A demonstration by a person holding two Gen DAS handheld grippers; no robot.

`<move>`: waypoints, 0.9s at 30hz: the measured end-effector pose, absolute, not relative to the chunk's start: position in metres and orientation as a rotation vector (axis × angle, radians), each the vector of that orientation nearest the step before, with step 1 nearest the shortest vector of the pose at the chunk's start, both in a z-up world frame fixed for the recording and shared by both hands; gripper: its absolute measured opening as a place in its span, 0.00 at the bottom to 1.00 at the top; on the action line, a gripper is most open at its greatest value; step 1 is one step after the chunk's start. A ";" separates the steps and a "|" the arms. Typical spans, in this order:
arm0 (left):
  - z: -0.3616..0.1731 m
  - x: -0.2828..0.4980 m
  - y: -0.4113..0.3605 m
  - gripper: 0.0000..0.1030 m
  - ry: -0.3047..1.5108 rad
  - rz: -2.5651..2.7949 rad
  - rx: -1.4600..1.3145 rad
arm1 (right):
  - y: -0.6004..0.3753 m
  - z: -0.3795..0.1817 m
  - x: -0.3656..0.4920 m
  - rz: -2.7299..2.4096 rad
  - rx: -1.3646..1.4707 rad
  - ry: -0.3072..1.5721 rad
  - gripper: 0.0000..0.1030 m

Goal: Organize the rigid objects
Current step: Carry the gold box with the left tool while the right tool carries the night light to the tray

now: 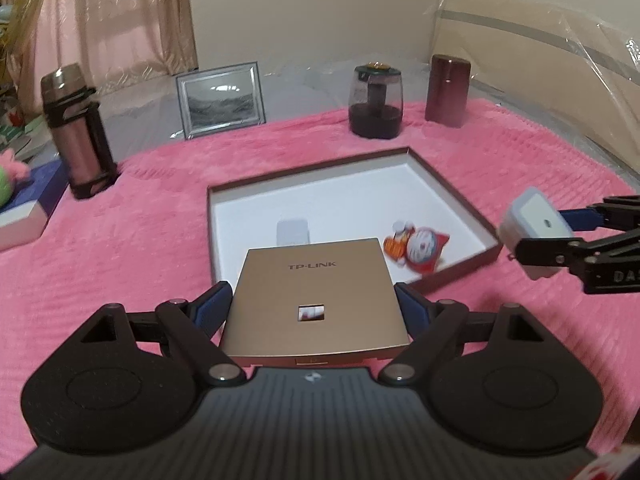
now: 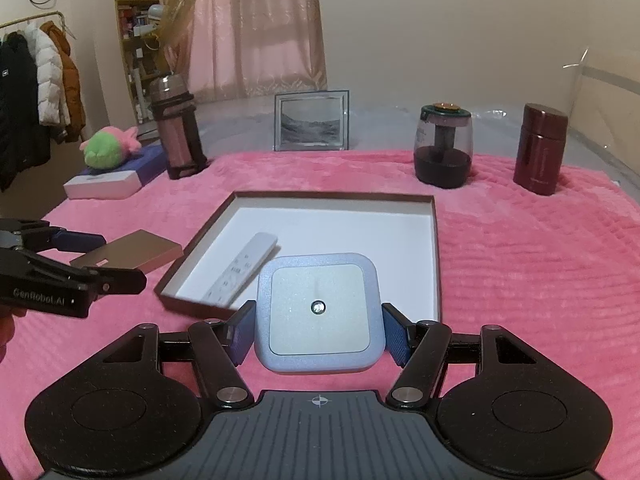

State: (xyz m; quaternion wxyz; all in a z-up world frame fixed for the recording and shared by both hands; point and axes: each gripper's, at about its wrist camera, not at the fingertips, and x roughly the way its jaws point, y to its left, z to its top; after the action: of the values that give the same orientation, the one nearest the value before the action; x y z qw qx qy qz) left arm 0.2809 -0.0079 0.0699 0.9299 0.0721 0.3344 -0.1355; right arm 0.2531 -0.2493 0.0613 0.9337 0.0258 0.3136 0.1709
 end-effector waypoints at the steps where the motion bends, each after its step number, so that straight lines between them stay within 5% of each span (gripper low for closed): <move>1: 0.072 0.287 -0.012 0.81 0.681 -0.280 0.150 | -0.250 0.063 0.261 0.347 0.049 0.645 0.60; 27: 0.024 0.409 -0.053 0.81 0.742 -0.329 0.165 | -0.270 0.022 0.396 0.328 0.062 0.775 0.60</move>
State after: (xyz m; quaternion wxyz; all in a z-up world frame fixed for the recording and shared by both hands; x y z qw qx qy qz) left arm 0.4094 -0.0527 0.0244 0.9155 0.0803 0.3603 -0.1599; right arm 0.3963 -0.2696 0.0220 0.9123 0.0301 0.3760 0.1592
